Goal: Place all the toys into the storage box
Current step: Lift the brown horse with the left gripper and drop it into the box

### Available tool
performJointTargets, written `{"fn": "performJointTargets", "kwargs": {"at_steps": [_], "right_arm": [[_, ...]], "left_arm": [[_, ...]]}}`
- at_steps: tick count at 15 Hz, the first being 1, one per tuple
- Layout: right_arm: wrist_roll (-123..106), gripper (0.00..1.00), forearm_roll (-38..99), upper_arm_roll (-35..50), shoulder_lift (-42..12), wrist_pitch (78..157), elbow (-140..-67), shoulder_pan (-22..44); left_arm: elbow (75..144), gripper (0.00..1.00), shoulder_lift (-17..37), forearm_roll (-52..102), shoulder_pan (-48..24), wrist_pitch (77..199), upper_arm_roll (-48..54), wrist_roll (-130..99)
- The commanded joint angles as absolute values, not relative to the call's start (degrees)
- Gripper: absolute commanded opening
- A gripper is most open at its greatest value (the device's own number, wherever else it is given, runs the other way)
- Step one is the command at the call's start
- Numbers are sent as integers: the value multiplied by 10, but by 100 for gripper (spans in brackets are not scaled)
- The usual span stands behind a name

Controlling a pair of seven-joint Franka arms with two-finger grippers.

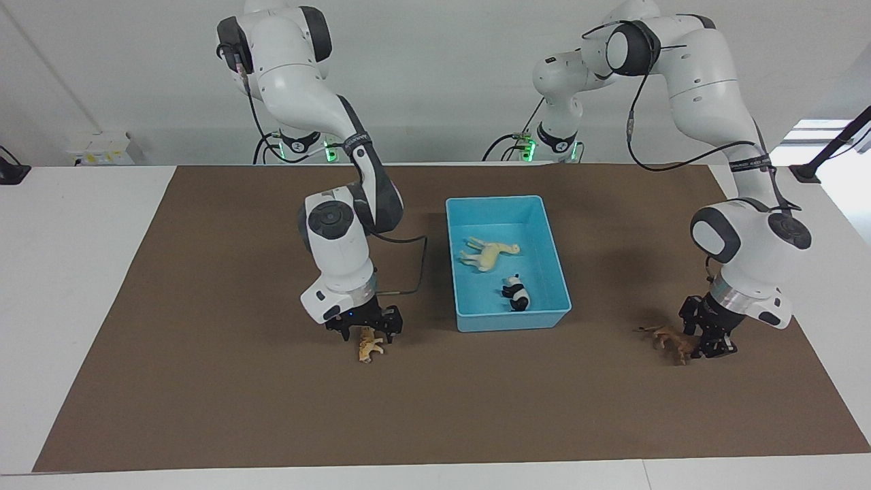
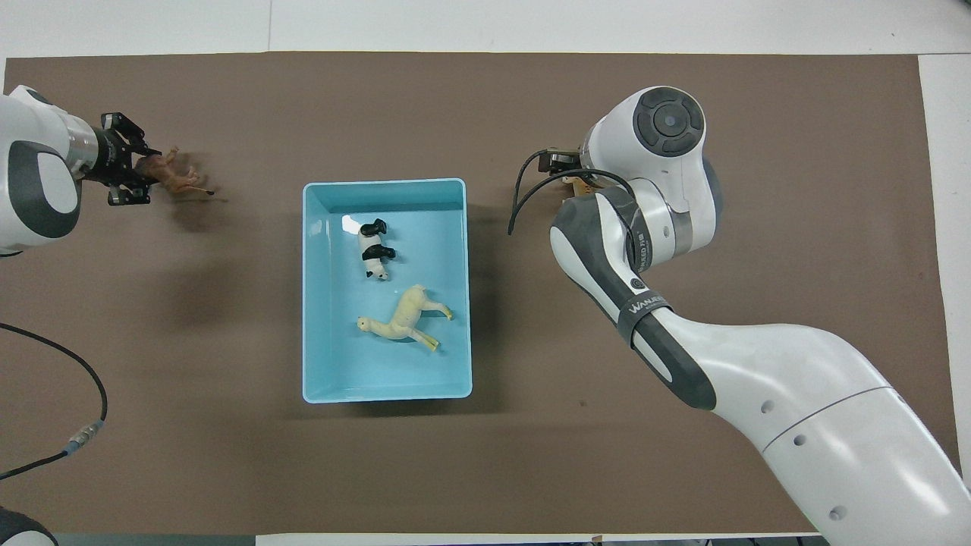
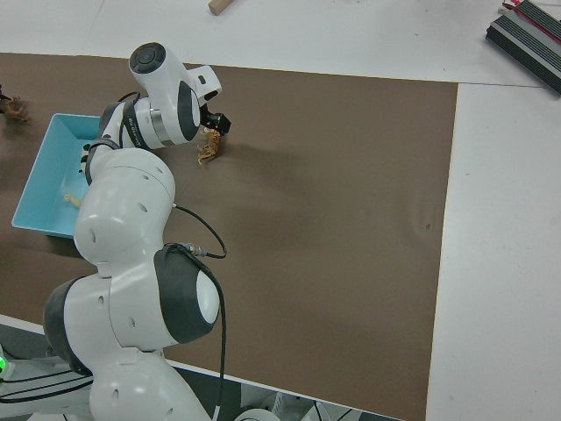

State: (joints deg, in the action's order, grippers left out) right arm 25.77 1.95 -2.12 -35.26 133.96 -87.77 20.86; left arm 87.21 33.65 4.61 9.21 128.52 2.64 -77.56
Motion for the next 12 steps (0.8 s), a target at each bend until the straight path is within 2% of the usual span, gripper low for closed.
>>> {"fn": "performJointTargets", "kwargs": {"at_steps": [1,4,7,9,10,11,12], "right_arm": [[247,100,17,-17,-366,1368,-882,205],[247,100,16,-17,-374,1376,-882,203],[250,100,18,-16,-376,1381,-886,207],[254,100,18,-17,-376,1383,-895,213],[253,87,18,-16,-376,1389,-897,212],[252,57,18,-16,-376,1406,-908,211],[252,17,18,-16,-376,1431,-924,210]], "left_arm": [[799,0,314,32,70,1143,32,-780],[816,0,243,37,16,1094,39,-781],[820,0,220,38,-65,1049,39,-783],[854,0,202,37,-128,1041,37,-789],[884,0,191,36,-155,1055,37,-806],[928,2,172,36,-172,1084,37,-818],[977,14,155,36,-192,1135,37,-825]]}}
